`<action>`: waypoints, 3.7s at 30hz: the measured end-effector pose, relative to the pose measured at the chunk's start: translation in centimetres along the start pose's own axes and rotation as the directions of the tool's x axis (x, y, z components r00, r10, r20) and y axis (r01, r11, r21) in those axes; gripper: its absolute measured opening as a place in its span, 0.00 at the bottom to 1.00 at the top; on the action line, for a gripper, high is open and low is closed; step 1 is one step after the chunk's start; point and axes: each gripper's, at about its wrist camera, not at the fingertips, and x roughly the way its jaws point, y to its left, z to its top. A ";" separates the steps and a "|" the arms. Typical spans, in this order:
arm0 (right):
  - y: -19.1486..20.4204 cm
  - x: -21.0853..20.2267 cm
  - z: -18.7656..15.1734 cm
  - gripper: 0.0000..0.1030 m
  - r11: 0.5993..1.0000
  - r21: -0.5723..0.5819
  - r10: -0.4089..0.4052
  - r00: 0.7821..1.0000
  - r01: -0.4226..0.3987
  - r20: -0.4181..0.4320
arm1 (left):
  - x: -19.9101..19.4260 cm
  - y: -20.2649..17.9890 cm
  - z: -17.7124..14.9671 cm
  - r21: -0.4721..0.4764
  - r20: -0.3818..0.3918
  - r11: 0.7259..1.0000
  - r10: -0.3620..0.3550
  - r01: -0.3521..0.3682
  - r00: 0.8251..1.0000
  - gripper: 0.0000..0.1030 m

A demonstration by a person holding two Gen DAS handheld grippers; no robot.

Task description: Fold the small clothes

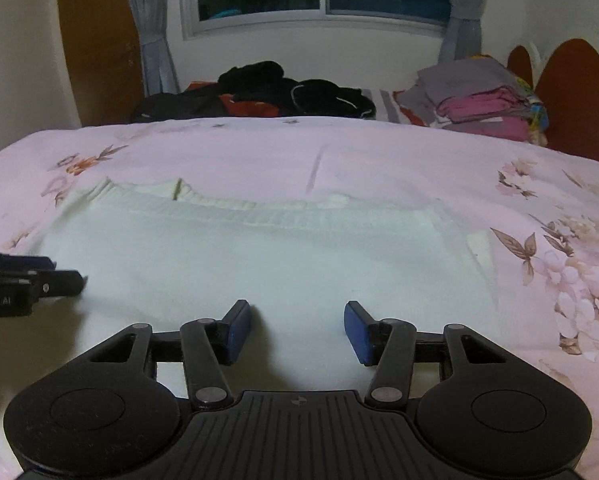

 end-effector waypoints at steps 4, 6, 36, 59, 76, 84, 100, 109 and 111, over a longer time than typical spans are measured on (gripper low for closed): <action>0.7 0.5 -0.6 0.50 1.000 -0.016 -0.017 1.000 0.017 -0.007 | 0.0 -0.3 0.1 0.011 -0.012 1.000 0.015 -0.015 1.000 0.46; 0.7 0.4 -0.4 0.50 1.000 -0.018 -0.022 1.000 0.021 -0.009 | 0.0 -0.5 0.2 0.010 -0.022 1.000 0.020 -0.020 1.000 0.46; 2.8 -7.4 -6.1 0.50 0.992 0.068 -0.105 0.991 0.110 -0.086 | -5.7 1.6 -5.5 0.008 -0.091 1.000 -0.030 0.030 0.995 0.54; 1.4 -7.6 -7.9 0.51 0.976 0.086 -0.189 0.976 0.199 -0.105 | -6.4 1.0 -6.4 0.030 -0.089 1.000 0.006 -0.003 0.996 0.56; -0.4 -11.7 -7.7 0.52 0.998 0.050 0.024 0.999 -0.022 -0.042 | -12.5 0.4 -8.4 -0.287 -0.128 0.955 0.036 -0.072 0.991 0.68; 2.0 -13.0 -7.2 0.52 0.991 0.033 0.133 0.991 -0.132 -0.016 | -12.8 2.5 -11.8 -0.541 -0.117 0.841 -0.082 0.006 0.990 0.70; 5.3 -6.3 -3.9 0.52 0.998 -0.008 0.065 0.997 -0.065 -0.049 | -6.4 5.9 -10.4 -0.736 0.184 0.631 -0.161 0.245 0.970 0.67; 7.0 -1.0 -2.9 0.52 0.998 -0.054 -0.020 0.996 0.016 -0.084 | -3.8 7.8 -10.9 -0.774 0.205 0.575 -0.170 0.266 0.964 0.08; 7.3 -0.9 -3.3 0.52 0.996 -0.079 -0.035 0.997 0.030 -0.070 | -4.2 7.6 -10.8 -0.762 0.209 0.592 -0.162 0.264 0.964 0.07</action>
